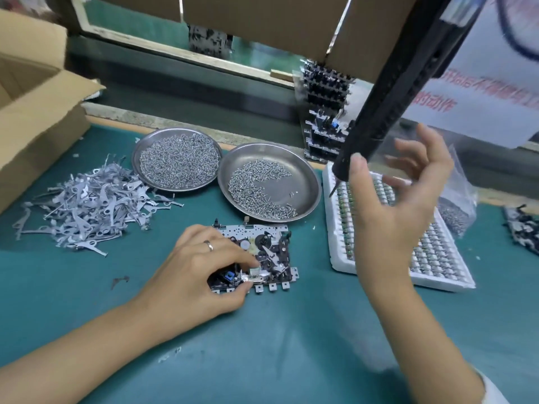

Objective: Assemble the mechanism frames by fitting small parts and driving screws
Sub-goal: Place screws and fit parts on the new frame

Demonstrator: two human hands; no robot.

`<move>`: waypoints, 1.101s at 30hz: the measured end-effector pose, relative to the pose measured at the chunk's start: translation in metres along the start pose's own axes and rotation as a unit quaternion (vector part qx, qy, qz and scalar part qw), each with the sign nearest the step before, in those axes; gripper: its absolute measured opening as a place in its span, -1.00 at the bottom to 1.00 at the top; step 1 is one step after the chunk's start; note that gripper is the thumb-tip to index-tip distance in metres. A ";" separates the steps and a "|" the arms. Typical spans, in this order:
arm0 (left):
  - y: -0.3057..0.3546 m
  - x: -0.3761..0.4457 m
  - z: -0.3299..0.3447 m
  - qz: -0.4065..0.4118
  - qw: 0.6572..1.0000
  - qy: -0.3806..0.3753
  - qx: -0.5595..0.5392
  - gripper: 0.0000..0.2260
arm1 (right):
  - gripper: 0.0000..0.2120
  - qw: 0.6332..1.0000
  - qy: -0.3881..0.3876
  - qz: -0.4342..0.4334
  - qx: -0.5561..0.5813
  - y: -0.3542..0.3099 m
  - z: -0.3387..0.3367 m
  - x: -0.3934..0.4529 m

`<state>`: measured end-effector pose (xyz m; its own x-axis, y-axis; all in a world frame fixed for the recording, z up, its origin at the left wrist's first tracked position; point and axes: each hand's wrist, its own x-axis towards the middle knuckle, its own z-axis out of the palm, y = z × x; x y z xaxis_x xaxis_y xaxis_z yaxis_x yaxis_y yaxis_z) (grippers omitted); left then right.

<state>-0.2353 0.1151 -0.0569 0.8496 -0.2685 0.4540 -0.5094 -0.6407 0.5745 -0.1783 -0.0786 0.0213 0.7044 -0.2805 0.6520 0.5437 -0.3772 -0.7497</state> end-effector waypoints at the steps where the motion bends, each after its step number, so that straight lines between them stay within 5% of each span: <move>1: -0.001 0.000 0.000 0.003 1.000 0.003 -0.002 -0.78 | -0.43 1.000 -0.010 0.010 0.003 -0.005 0.003 0.011; 7: -0.004 0.002 0.002 0.014 1.000 0.023 -0.013 -0.81 | -0.26 0.998 -0.010 0.034 0.054 -0.022 0.027 0.053; 17: -0.002 0.002 0.001 0.006 1.000 0.014 -0.008 -0.81 | -0.80 0.976 -0.062 0.073 0.196 -0.033 0.050 0.030; 23: -0.002 0.001 0.000 0.002 1.000 0.002 -0.003 -0.81 | -0.84 0.921 -0.135 0.098 0.353 -0.040 0.045 -0.013; 33: -0.004 0.002 0.001 0.005 1.000 0.010 -0.014 -0.84 | -0.82 0.907 -0.145 0.131 0.374 -0.040 0.049 -0.033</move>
<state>-0.2315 0.1160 -0.0588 0.8414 -0.2614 0.4730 -0.5224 -0.6178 0.5877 -0.2014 -0.0113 0.0239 0.8855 0.0105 0.4646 0.4216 0.4024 -0.8126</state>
